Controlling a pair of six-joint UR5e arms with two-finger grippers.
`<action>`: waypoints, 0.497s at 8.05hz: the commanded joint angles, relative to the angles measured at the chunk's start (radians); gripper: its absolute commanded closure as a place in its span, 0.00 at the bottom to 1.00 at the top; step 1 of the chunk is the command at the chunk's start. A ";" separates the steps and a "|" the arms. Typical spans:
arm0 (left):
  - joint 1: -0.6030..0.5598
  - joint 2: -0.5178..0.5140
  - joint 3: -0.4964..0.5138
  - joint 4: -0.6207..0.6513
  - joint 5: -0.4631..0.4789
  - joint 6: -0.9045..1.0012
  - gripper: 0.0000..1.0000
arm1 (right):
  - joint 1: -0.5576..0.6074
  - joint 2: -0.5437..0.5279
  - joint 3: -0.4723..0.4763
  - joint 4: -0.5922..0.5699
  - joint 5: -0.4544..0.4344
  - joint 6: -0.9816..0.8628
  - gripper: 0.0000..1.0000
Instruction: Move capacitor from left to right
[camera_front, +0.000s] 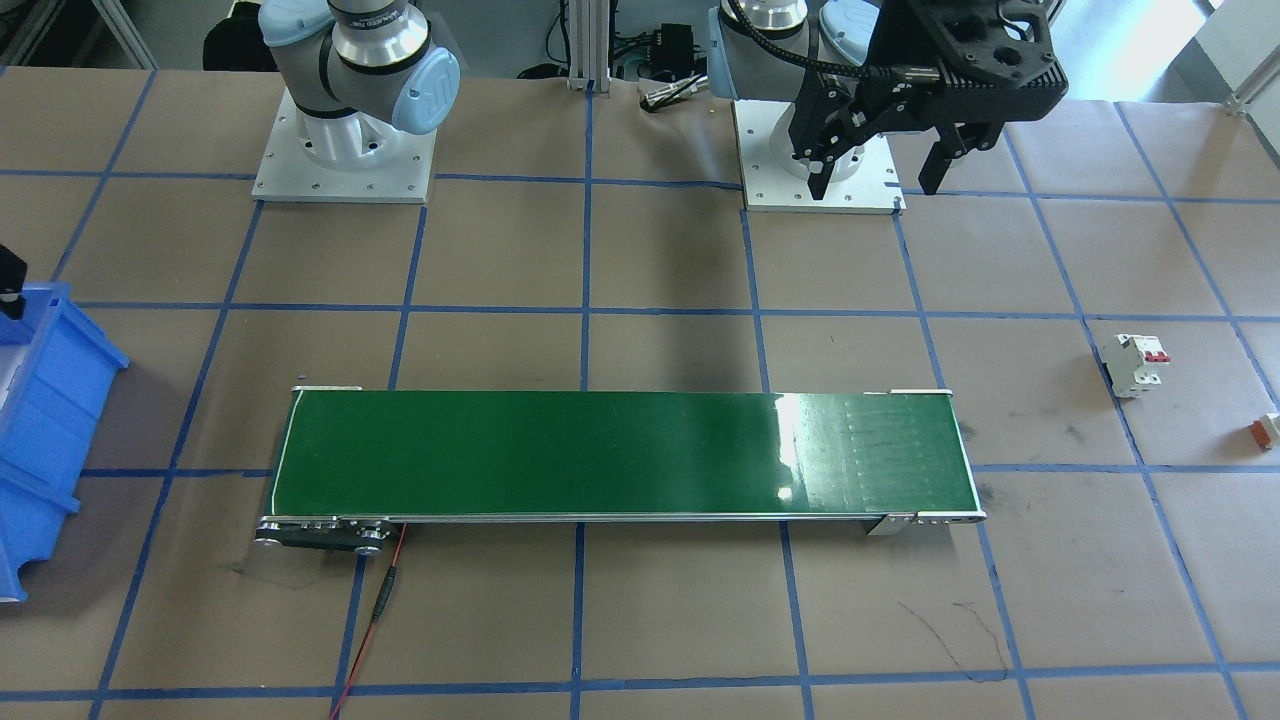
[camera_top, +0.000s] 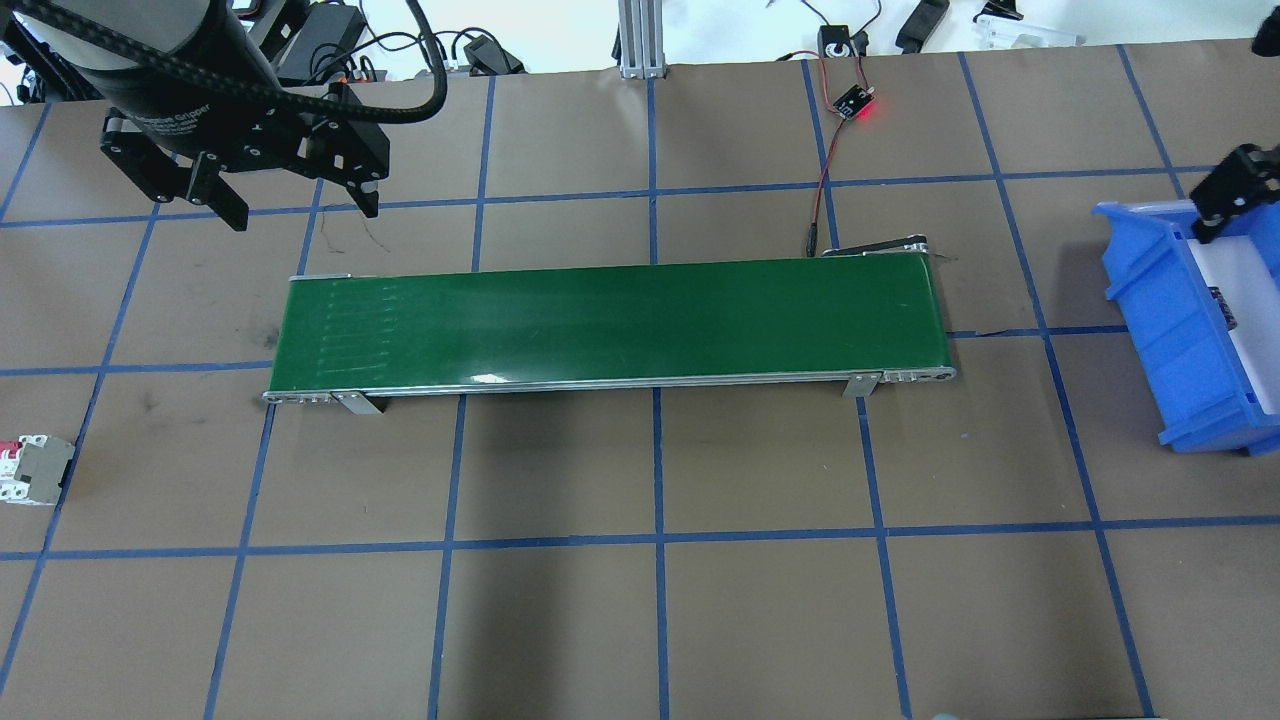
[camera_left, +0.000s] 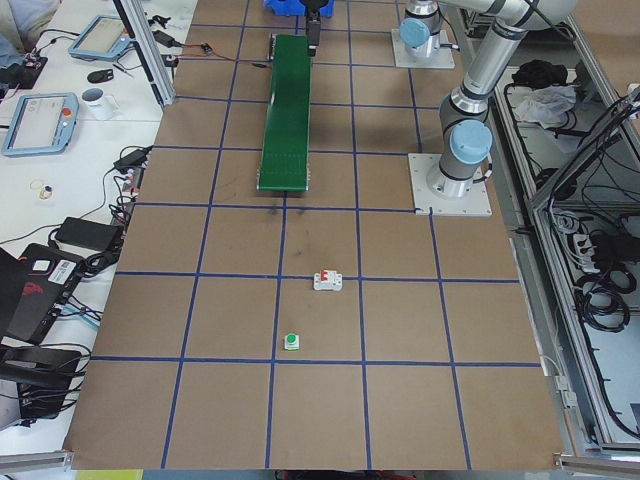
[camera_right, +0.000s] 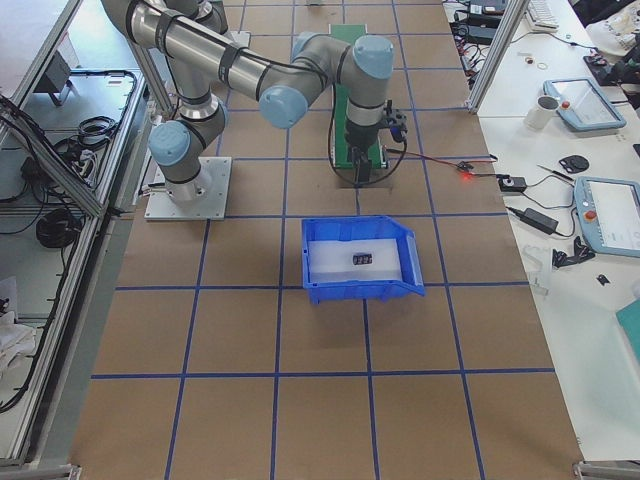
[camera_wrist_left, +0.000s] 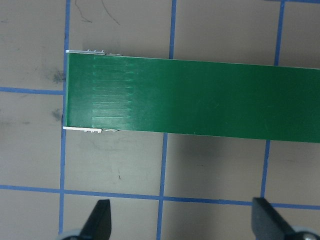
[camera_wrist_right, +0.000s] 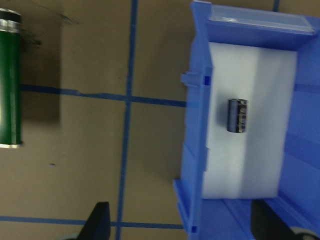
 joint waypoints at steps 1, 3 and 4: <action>0.000 0.000 0.000 0.000 0.000 0.000 0.00 | 0.205 -0.052 0.001 0.099 0.098 0.250 0.00; -0.002 0.000 0.000 0.000 0.000 0.000 0.00 | 0.389 -0.053 0.001 0.093 0.098 0.428 0.00; -0.002 0.002 0.000 0.000 0.000 0.000 0.00 | 0.460 -0.051 0.001 0.085 0.093 0.464 0.00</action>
